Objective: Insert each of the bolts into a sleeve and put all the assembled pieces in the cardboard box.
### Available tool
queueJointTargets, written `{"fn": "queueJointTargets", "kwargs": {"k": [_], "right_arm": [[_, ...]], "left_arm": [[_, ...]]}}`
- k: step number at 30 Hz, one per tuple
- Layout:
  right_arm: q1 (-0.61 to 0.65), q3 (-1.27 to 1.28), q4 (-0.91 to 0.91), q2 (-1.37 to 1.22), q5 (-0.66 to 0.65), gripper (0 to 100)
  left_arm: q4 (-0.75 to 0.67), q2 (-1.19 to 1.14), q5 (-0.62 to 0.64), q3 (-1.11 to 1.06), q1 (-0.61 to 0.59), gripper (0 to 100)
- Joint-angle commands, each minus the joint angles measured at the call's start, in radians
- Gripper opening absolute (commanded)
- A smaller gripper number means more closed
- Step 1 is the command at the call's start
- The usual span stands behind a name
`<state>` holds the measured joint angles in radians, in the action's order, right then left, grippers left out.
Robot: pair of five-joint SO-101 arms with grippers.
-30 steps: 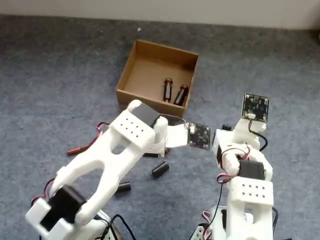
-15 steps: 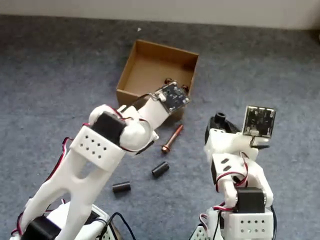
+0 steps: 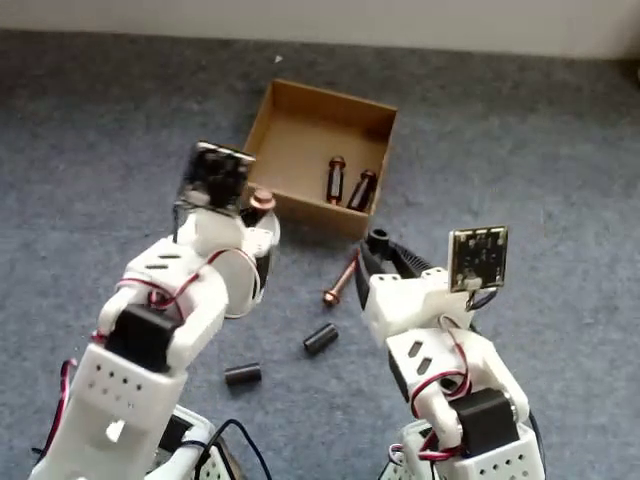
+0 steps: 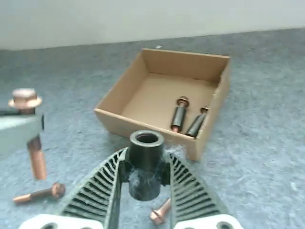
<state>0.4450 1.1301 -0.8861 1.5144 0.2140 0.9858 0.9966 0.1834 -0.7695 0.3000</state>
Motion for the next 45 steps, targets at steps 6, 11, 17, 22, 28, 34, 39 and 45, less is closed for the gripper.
{"fn": "queueJointTargets", "kwargs": {"k": [6,11,17,22,28,34,39,45], "right_arm": [[0.108,0.194,0.130,0.189,-0.095,0.5],[0.193,0.361,0.234,0.332,-0.175,0.5],[0.282,0.420,0.329,0.320,-0.213,0.5],[0.364,0.421,0.392,0.318,-0.313,0.5],[0.363,0.417,0.397,0.321,-0.394,0.5],[0.343,0.415,0.397,0.321,-0.460,0.5],[0.303,0.412,0.397,0.321,-0.465,0.5],[0.305,0.409,0.397,0.321,-0.468,0.5]], "left_arm": [[-0.227,0.341,0.253,-0.151,-0.013,1],[-0.302,0.518,0.367,-0.245,-0.010,1],[-0.315,0.694,0.408,-0.323,0.007,1],[-0.313,0.802,0.407,-0.417,0.070,1],[-0.308,0.826,0.405,-0.433,0.088,1],[-0.307,0.826,0.393,-0.429,0.090,1],[-0.247,0.826,0.330,-0.432,0.091,1],[-0.149,0.826,0.313,-0.432,0.170,1]]}}
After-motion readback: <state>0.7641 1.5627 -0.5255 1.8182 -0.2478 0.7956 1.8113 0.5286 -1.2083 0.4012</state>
